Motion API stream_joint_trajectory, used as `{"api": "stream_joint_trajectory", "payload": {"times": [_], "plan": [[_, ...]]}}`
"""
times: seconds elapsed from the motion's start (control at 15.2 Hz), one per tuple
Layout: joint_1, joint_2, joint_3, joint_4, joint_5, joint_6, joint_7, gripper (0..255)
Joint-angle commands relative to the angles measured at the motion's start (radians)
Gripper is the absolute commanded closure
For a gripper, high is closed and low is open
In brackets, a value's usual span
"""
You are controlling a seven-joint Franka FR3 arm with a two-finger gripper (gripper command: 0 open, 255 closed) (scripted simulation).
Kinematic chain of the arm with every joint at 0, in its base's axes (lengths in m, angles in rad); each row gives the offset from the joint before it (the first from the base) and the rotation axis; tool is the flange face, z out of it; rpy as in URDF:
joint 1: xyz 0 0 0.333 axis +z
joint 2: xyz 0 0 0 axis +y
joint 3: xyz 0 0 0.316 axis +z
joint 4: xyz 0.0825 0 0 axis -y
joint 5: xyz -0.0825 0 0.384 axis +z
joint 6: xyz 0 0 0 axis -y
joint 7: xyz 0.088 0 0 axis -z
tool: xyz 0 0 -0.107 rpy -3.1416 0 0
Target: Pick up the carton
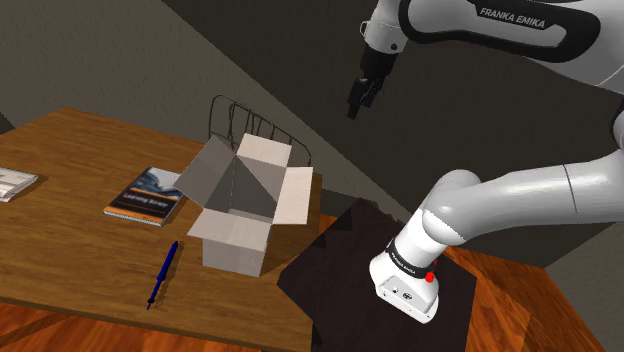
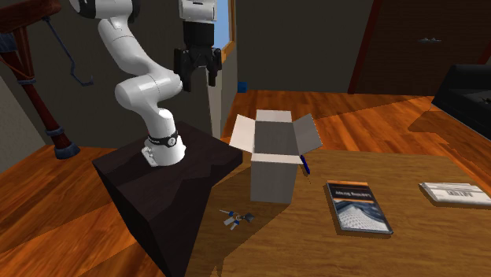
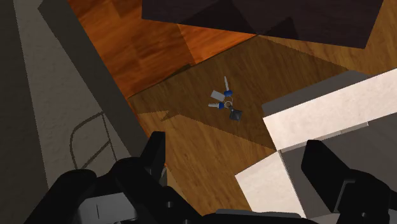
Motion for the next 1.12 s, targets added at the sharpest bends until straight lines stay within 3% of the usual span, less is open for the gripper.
{"api": "stream_joint_trajectory", "payload": {"times": [0.0,0.53,1.06], "plan": [[0.000,0.000,0.000,0.000,0.000,0.000,0.000,0],[0.008,0.160,0.037,-0.113,0.089,0.264,0.135,0],[0.023,0.409,0.076,-0.137,0.173,0.540,0.245,0]]}}
